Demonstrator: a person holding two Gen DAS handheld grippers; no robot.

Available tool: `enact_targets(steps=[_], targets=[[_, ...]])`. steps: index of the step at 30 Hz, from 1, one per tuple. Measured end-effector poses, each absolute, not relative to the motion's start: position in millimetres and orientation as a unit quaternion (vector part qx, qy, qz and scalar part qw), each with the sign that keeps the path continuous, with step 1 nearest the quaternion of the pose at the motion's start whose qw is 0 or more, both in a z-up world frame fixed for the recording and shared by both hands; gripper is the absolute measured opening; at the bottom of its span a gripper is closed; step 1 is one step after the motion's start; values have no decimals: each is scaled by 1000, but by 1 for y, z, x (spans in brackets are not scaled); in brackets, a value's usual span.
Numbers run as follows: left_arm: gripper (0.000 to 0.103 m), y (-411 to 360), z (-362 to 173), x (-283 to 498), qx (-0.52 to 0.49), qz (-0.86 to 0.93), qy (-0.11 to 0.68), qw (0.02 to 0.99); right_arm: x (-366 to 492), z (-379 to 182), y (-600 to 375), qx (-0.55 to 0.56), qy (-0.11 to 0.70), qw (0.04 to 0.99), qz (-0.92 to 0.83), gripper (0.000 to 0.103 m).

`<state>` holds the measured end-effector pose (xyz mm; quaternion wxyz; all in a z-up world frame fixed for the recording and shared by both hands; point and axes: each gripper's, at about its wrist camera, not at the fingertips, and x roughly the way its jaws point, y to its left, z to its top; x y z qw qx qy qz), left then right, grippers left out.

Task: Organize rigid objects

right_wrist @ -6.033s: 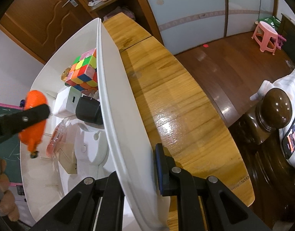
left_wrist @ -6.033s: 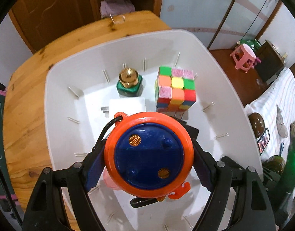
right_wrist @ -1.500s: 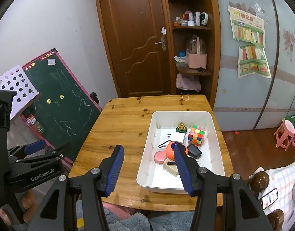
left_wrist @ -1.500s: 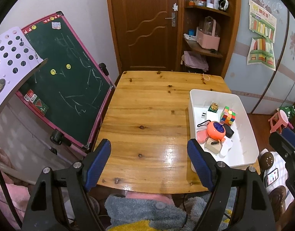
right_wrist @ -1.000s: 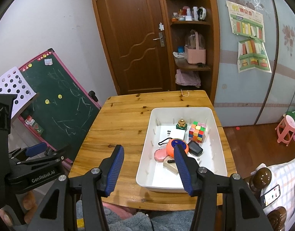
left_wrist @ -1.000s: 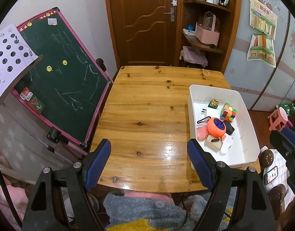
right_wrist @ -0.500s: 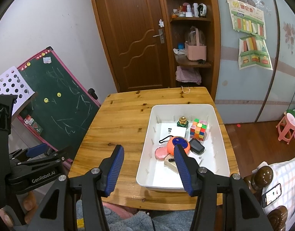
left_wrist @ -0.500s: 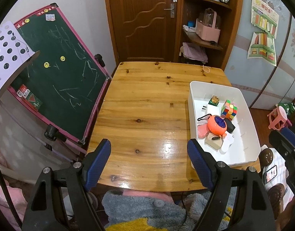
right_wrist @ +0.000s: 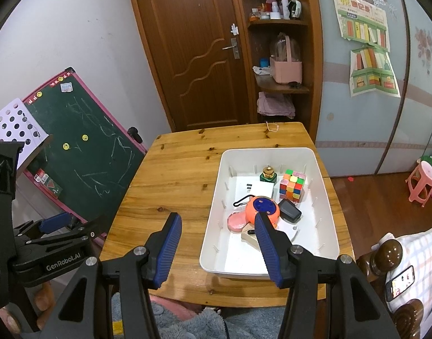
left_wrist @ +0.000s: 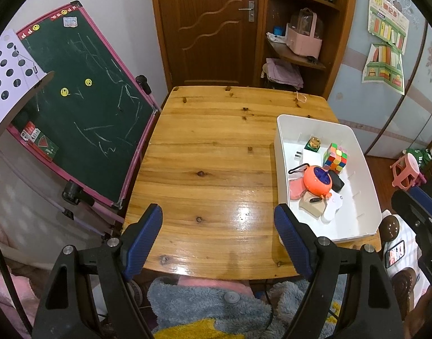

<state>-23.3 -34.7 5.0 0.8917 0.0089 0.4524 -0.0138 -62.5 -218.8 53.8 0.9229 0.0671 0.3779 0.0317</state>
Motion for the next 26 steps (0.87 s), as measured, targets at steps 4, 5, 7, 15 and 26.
enact_targets(steps=[4,5,7,15,26], targets=[[84,-35,5,-23,8,-14,452,892,-62,53,-219,67,378,923,32,54],[84,-35,4,-23,8,-14,452,892,-62,53,-218,67,379,923,32,54],[84,-34,4,-23,8,-14,453,892,-61,52,-218,68,381,922,31,54],[84,-35,4,-23,8,-14,452,892,-59,49,-216,69,385,920,32,54],[84,-36,1,-24,8,-13,454,891,-59,48,-215,70,388,919,34,54]])
